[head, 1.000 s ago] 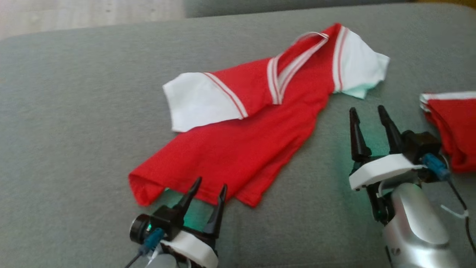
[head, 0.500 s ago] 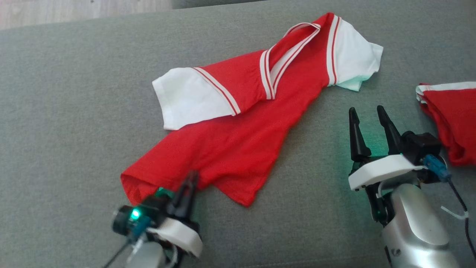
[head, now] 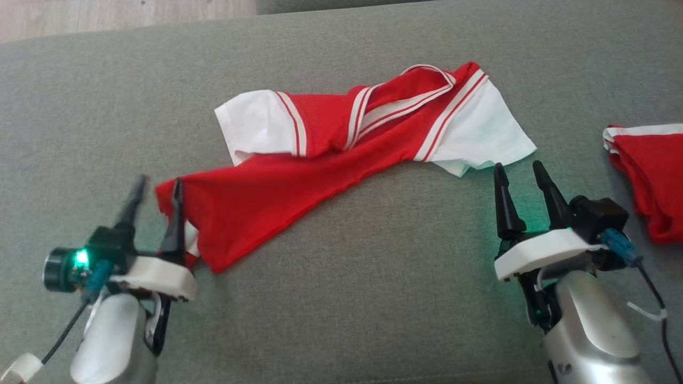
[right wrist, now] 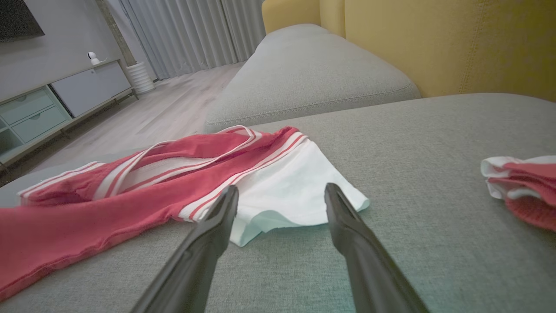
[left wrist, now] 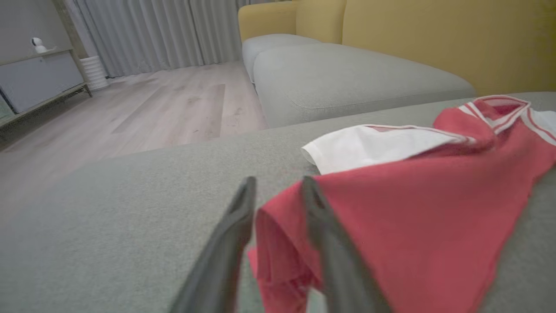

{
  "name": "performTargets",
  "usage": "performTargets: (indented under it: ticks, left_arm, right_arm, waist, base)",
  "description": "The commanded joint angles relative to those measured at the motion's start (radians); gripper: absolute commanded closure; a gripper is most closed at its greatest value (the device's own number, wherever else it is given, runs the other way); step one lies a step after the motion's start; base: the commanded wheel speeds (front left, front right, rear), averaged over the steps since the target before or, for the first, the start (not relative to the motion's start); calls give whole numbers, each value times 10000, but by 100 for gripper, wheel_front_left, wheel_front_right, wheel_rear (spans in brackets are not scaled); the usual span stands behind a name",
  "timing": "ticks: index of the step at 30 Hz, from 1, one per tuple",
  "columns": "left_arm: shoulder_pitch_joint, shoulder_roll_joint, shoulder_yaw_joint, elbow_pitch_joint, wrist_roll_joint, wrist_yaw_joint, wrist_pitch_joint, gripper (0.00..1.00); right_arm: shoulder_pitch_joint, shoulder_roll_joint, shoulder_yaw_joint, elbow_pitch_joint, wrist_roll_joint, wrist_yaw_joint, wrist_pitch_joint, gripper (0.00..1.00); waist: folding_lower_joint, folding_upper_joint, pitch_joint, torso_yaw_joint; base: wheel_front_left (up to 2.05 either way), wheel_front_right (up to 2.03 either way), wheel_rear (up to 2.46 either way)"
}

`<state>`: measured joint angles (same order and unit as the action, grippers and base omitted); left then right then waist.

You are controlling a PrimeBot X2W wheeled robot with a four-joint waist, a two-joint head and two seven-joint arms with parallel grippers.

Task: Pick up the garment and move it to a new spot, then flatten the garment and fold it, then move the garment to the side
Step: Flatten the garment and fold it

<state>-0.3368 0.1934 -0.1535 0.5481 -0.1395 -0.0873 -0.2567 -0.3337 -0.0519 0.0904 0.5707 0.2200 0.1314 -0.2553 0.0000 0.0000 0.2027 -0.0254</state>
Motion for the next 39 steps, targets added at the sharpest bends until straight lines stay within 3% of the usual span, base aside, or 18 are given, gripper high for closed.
performTargets:
  ticks: [1, 10, 21, 24, 31, 39]
  left_arm:
    - [-381, 126, 592, -150, 58, 200, -51, 0]
    - [966, -1176, 1493, -789, -27, 896, -51, 0]
    - [3025, -1423, 1253, -1538, 302, 950, -51, 0]
    - [3352, -1428, 1052, -1604, -96, 810, -51, 0]
    - [2969, -1430, 220, -609, -1114, -73, -51, 0]
    - [1958, -1430, 104, 261, -2100, -378, -51, 0]
  right_arm:
    - [-40, 16, 271, -296, 86, -7, -65, 0]
    - [338, 16, 360, -835, 194, -7, -65, 0]
    - [1527, 16, 864, -1159, 46, -7, -65, 0]
    - [1889, 16, 920, -1081, 70, -7, -65, 0]
    - [1771, 16, 1051, -973, 10, -7, -65, 0]
    - [1371, 16, 1060, -1081, -17, -7, -65, 0]
  waist:
    - [0, 0, -6, -6]
    - [0, 0, -390, -50]
    - [0, 0, -1436, 246]
    - [0, 0, -1601, 317]
    - [0, 0, -1345, 125]
    - [0, 0, -731, -412]
  base:
    - [0, 0, 0]
    - [0, 0, 0]
    - [0, 0, 0]
    - [0, 0, 0]
    - [0, 0, 0]
    - [0, 0, 0]
